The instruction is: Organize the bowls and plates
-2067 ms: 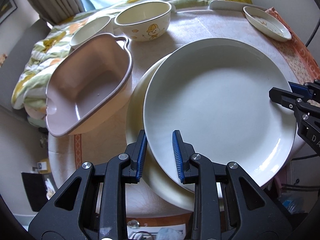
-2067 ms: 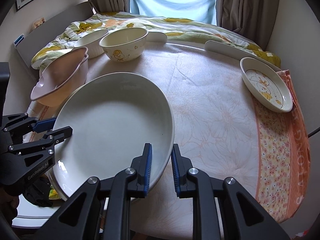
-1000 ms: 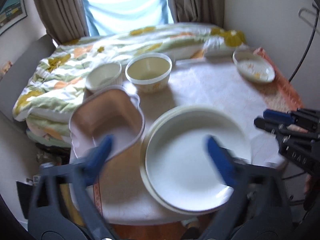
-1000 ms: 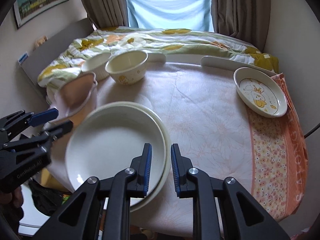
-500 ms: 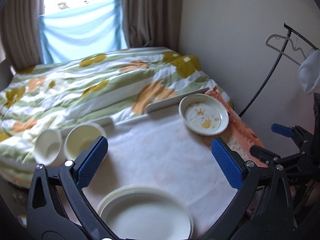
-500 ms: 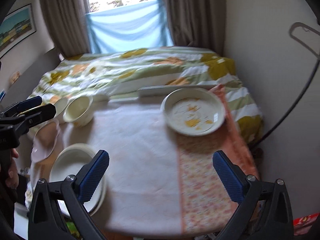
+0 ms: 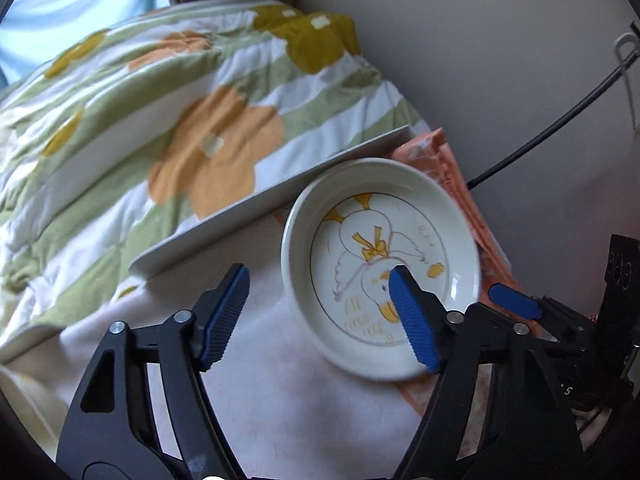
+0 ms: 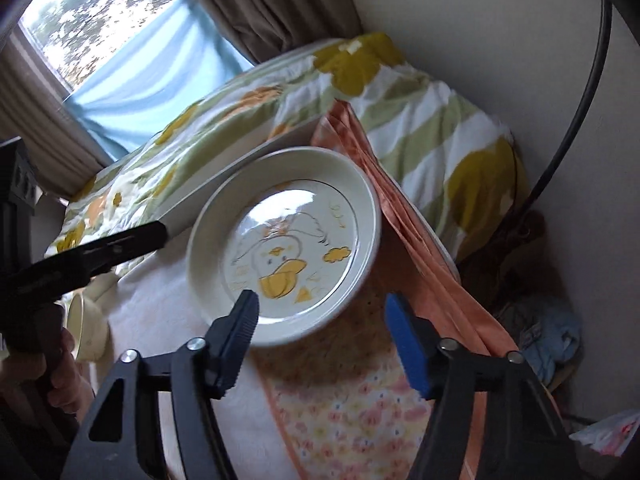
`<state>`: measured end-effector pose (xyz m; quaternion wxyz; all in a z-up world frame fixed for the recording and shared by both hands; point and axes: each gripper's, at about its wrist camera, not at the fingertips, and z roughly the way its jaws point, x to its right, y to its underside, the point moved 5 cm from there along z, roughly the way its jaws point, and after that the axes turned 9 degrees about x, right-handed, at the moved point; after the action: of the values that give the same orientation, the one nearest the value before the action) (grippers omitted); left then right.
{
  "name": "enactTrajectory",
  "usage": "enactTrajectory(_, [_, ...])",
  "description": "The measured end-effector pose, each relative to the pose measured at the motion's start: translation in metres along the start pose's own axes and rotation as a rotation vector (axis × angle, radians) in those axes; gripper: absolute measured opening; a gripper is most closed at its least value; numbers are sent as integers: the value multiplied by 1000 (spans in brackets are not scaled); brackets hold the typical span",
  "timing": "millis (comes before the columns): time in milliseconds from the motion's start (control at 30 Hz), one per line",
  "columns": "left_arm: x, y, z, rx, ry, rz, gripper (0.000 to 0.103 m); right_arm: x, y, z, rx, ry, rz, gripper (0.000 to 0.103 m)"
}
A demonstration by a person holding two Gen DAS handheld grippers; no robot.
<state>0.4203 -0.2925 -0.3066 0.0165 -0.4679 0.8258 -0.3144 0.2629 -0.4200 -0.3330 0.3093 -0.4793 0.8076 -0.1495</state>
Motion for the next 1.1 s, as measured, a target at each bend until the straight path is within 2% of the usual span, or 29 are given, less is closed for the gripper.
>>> enactTrajectory(133, [-6, -5, 26, -45, 8, 3, 54, 9, -7, 21, -28, 15, 20, 42])
enactTrajectory(200, [-8, -6, 33, -59, 7, 5, 52, 11, -10, 29, -39, 17, 27, 35])
enactTrajectory(300, [-10, -5, 38, -82, 10, 2, 48, 11, -11, 32, -34, 30, 33, 32])
enactTrajectory(533, [-17, 1, 45, -107, -12, 3, 21, 12, -14, 41, -34, 71, 40, 21])
enactTrajectory(633, [-15, 2, 46, -102, -7, 12, 15, 15, -15, 43, -42, 80, 47, 15])
enactTrajectory(900, [-12, 3, 36, -87, -39, 24, 15, 12, -17, 37, -19, 71, 16, 14])
enactTrajectory(1100, [-4, 0, 4, -22, -43, 37, 15, 4, -21, 20, 19, 69, -25, 14])
